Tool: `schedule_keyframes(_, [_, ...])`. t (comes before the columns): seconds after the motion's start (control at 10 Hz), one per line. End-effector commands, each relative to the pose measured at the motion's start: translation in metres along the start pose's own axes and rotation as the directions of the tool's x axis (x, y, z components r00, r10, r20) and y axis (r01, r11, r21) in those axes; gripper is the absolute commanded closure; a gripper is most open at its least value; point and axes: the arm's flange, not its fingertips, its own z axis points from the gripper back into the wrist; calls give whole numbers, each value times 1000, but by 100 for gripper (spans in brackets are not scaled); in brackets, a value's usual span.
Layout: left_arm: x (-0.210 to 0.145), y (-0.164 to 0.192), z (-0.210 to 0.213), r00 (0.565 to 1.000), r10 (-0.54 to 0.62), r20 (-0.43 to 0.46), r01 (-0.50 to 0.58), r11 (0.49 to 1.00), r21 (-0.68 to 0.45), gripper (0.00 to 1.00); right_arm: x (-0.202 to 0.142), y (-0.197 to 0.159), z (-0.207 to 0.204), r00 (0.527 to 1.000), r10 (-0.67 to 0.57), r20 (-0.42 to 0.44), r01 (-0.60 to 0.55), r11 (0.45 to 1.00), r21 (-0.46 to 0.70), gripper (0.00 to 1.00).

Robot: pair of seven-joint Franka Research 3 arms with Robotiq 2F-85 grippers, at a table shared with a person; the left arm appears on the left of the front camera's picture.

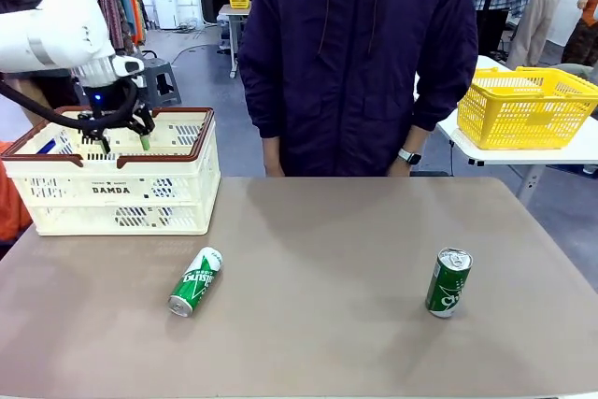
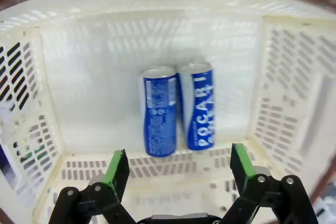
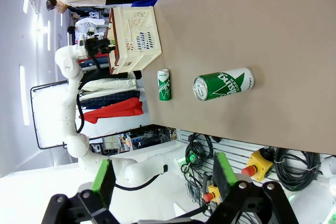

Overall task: Place the drinks into the Shopping basket.
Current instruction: Pick up one drink and place it into the Shopping basket.

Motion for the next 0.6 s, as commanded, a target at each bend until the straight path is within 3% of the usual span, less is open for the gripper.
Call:
schedule_keyframes(0.0, [-16,25,52,995,49,85,-27,969,-244,0,0,4,3,1000,-1,-2,1,1000,13,0])
schedule_keyframes(0.1, [-29,41,83,988,109,113,-61,929,-365,0,0,4,3,1000,-1,-2,1,1000,13,0])
schedule_keyframes(0.3, [-88,81,122,998,-17,66,59,700,-711,0,0,4,3,1000,-1,-2,1,1000,13,0])
schedule_keyframes(0.5, [-163,117,126,993,-104,63,110,535,-838,0,0,4,3,1000,-1,-2,1,1000,13,0])
